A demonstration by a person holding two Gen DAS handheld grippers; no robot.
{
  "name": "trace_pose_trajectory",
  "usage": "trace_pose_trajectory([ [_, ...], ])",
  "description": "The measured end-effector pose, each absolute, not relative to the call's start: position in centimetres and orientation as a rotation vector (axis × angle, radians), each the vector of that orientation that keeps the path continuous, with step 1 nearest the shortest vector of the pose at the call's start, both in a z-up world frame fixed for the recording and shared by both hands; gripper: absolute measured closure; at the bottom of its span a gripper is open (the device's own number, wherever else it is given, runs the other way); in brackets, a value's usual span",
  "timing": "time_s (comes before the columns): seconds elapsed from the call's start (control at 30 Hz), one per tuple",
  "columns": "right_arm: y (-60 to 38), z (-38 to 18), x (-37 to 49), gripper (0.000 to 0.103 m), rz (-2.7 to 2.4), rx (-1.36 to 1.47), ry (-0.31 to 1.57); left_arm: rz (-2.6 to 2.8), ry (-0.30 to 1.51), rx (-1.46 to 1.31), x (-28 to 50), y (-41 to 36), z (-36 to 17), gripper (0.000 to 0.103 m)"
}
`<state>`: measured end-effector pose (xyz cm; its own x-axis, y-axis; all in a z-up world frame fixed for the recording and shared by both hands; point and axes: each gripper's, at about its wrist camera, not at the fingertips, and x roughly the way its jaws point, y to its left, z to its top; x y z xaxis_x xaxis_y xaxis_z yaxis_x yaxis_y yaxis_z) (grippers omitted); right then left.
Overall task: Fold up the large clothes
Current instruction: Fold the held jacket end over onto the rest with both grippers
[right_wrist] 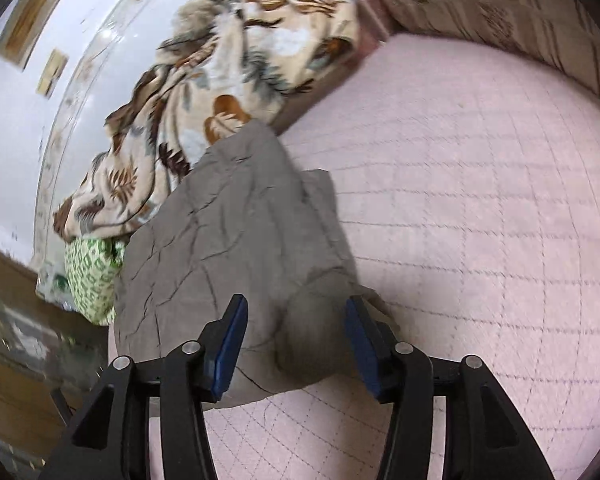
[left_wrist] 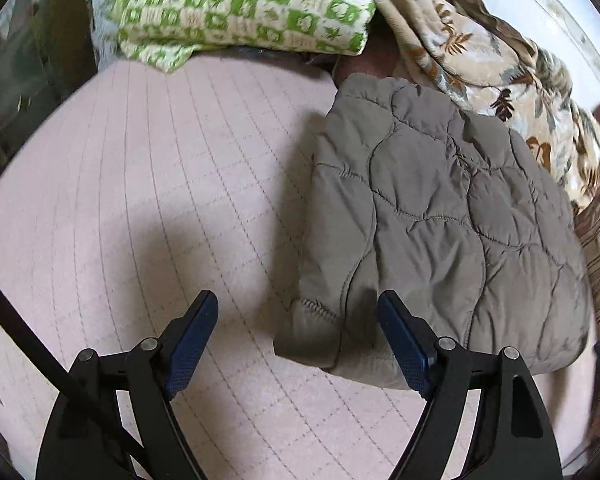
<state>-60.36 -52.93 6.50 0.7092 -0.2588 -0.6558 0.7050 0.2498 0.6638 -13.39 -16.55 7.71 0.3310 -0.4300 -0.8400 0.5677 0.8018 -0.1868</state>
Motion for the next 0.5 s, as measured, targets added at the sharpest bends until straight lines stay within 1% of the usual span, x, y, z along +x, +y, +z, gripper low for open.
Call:
trace_pose_trajectory([
  [0.23, -53.4, 4.6, -61.7, 0.032, -0.699, 1.246, 0.459, -0.656, 1.2, 0.057, -12.6, -15.7, 6.5, 0.022],
  [0.5, -53.4, 1.5, -62.0, 0.03, -0.678, 1.412, 0.451, -0.66, 1.34, -0.163, -11.8, -13.4, 5.1, 0.022],
])
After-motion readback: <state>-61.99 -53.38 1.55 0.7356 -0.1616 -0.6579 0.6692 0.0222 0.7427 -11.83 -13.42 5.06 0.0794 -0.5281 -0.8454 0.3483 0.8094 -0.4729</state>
